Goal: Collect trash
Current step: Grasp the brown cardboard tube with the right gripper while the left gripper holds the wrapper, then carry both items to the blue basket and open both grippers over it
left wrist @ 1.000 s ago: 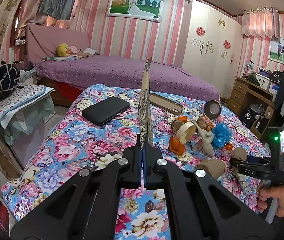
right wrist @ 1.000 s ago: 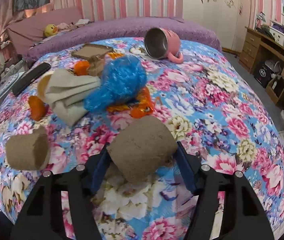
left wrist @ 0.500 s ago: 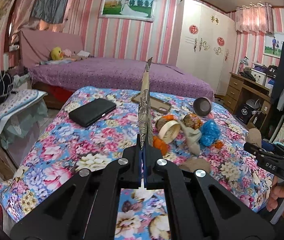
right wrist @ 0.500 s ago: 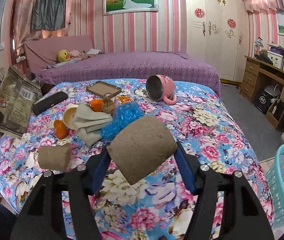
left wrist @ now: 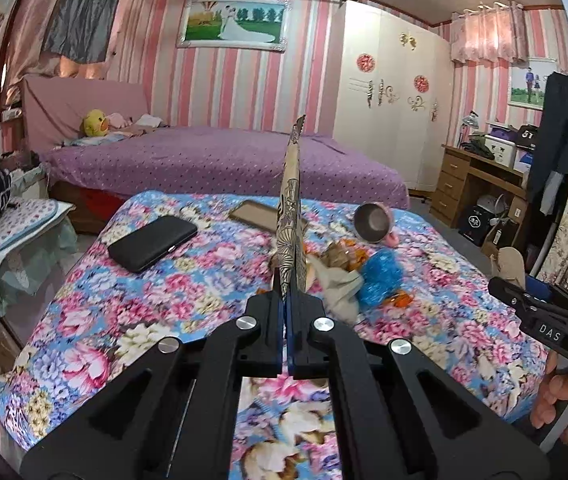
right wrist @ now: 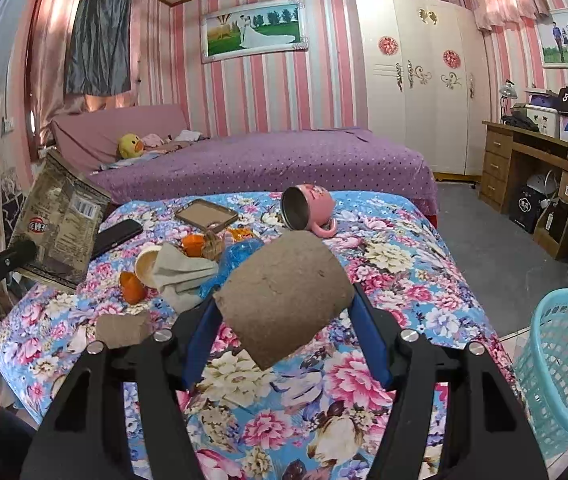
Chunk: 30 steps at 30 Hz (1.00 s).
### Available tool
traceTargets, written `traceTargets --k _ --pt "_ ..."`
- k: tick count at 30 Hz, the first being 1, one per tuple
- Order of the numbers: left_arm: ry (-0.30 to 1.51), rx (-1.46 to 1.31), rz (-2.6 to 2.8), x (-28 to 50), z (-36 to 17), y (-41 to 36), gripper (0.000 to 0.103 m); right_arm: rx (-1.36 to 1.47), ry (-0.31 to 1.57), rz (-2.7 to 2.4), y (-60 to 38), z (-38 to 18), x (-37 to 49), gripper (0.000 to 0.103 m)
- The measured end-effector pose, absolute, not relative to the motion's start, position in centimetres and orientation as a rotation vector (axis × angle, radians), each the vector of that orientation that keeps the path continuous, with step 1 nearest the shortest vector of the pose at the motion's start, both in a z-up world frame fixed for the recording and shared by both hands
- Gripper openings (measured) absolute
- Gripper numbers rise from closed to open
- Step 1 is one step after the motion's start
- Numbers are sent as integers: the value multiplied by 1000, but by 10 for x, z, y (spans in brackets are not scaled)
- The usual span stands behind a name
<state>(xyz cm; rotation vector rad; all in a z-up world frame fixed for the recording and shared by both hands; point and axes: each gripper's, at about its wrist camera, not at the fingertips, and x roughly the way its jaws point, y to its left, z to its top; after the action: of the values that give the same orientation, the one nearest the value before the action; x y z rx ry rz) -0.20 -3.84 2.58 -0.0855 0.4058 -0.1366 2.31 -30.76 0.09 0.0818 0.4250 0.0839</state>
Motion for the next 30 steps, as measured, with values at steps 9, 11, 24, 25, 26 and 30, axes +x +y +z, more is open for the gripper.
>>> traceTargets --k 9,11,24,25,26,30 --pt "394 -65 -176 -5 34 -63 0 94 392 65 -325 13 12 62" --pt "394 -62 -180 -5 36 -67 0 96 388 62 -329 15 10 62" --pt "365 -44 -268 -9 56 -112 0 82 353 26 -359 30 -6 62" --pt "362 -43 -277 -10 57 -117 0 82 353 23 -363 30 -7 62" --pt "362 -42 -287 -11 58 -121 0 81 351 16 -367 31 -8 62" --pt "357 -31 -325 -12 63 -142 0 79 345 -25 -391 33 -17 63"
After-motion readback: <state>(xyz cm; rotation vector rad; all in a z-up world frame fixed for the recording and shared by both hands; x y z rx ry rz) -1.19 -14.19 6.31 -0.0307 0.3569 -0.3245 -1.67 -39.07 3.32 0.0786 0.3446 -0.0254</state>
